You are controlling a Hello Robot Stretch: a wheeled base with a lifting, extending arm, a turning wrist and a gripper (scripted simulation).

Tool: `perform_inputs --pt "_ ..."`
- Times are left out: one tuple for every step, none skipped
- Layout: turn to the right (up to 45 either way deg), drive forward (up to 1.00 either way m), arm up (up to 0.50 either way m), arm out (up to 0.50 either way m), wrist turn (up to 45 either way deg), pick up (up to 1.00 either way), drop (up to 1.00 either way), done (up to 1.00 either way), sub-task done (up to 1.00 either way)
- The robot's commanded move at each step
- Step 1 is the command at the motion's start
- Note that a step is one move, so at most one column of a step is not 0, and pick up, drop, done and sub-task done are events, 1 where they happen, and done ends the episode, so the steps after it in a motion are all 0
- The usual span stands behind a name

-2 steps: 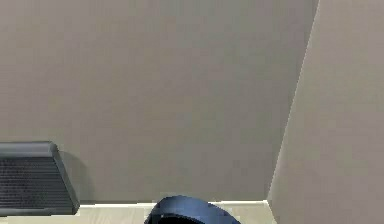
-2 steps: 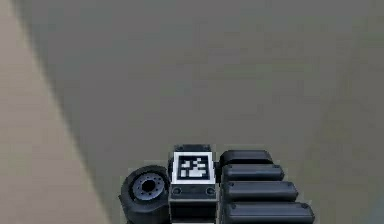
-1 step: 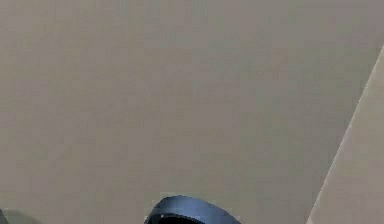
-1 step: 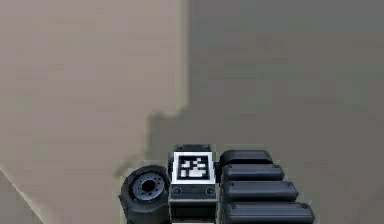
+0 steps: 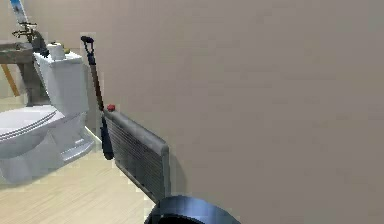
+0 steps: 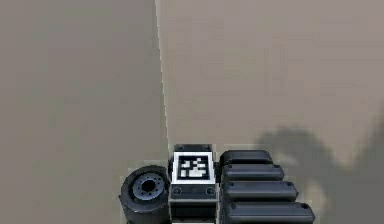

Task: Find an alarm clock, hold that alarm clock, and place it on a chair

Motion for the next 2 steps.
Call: perform_inputs --pt "0.0 0.6 0.0 0.0 0.0 0.0 0.0 0.0 0.0" --pt "-24.0 0.0 0.0 0.0 0.0 0.0 0.0 0.0 0.0"
